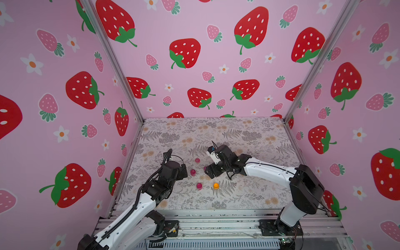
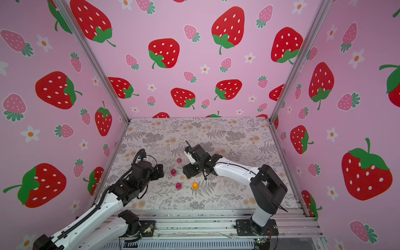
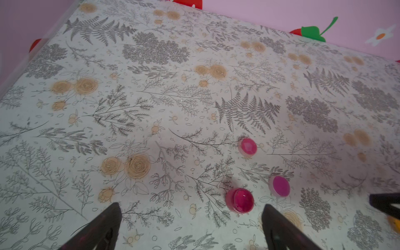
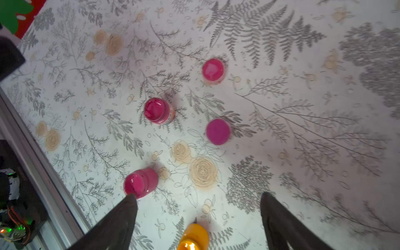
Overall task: Close the paint jar lid
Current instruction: Pick up the paint jar from the center of the board.
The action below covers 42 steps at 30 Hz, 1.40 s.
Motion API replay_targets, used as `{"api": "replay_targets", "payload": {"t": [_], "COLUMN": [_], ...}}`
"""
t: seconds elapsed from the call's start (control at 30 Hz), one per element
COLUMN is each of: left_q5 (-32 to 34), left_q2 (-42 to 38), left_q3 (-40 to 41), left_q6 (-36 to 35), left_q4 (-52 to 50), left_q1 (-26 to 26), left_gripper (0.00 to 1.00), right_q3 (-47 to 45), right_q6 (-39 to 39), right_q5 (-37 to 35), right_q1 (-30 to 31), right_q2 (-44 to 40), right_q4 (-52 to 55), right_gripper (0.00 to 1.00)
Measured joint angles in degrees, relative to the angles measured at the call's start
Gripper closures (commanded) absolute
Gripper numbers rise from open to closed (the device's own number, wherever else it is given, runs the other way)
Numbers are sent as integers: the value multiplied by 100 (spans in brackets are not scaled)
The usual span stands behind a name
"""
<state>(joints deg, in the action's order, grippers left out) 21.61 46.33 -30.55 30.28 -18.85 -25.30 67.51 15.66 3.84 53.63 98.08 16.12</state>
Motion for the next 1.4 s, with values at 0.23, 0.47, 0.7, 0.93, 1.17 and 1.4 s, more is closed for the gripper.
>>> {"api": "replay_targets", "payload": {"t": [0.23, 0.47, 0.7, 0.93, 1.17, 1.4], "left_q5": [-310, -726, -857, -883, -881, -883], "left_q2": [-87, -223, -330, -332, -332, -332], "left_q3": [4, 184, 254, 260, 267, 267], "left_q6": [107, 127, 125, 122, 105, 101], "left_q4": [-201, -177, -201, -201, -201, -201], "left_q1": [555, 1016, 1095, 1106, 1110, 1117], "left_gripper": [1, 1, 1, 1, 1, 1], "right_q3": [903, 1484, 1768, 1915, 2100, 2157], "right_q6": [-120, -201, -225, -284, -308, -306], "right_q5": [-234, -472, -579, -590, -599, -629], "right_q1": [459, 551, 579, 651, 675, 675], "right_q2": [1027, 1810, 2120, 2227, 2376, 2518], "right_q4": [-7, 0, 7, 9, 31, 48], "right_gripper": [23, 31, 34, 36, 44, 51]}}
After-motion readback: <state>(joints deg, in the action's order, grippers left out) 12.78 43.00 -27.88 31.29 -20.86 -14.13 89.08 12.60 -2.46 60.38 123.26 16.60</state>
